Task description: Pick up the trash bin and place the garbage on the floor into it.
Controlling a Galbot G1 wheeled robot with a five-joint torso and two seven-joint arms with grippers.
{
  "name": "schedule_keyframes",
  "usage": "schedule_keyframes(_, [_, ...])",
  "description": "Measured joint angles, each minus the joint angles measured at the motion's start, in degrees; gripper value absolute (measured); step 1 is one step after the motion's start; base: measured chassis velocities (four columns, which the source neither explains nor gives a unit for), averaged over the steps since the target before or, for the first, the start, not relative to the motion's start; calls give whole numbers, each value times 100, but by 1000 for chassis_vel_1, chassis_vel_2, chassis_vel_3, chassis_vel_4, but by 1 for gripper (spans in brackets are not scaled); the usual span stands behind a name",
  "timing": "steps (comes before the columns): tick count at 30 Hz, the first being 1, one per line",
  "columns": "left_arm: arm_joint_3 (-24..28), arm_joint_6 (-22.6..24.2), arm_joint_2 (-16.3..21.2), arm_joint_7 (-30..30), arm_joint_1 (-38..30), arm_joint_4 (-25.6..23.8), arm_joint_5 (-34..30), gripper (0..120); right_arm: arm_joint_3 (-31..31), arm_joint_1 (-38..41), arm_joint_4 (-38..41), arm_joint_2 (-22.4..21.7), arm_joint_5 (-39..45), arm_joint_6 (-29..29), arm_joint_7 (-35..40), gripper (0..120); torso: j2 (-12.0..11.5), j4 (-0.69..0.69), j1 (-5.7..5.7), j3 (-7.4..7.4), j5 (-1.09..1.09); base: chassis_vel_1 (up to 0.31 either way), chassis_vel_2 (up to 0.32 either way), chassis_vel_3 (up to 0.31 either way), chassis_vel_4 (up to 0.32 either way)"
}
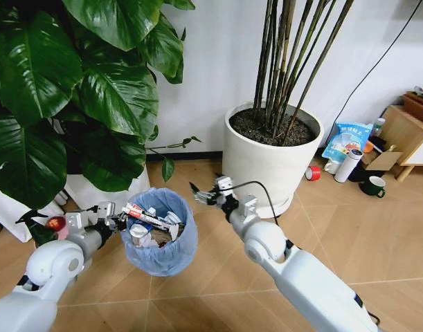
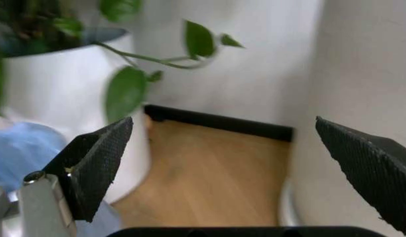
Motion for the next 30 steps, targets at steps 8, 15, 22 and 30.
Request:
schedule_keyframes(8, [-7, -28, -39, -11, 13, -23, 24, 0, 861, -876, 377, 6, -606, 58, 51, 100, 0, -1, 0, 0, 0, 0, 0, 0, 0])
schedule_keyframes(15, [-21, -39, -35, 9, 13, -20, 24, 0, 1679, -1851, 910, 120, -1029, 94, 29, 100, 0, -1, 0, 0, -1, 0, 0, 0, 0])
schedule_keyframes(22, [15, -45, -33, 30, -1, -23, 24, 0, 2199, -2523, 1337, 227, -1264, 145, 18, 100, 0, -1, 0, 0, 0, 0, 0, 0, 0])
schedule_keyframes(30, [41, -52, -66, 41, 23, -95, 56, 0, 2568, -3163, 1788, 312, -1525, 262, -21, 100, 0, -1, 0, 0, -1, 56, -60, -55, 61])
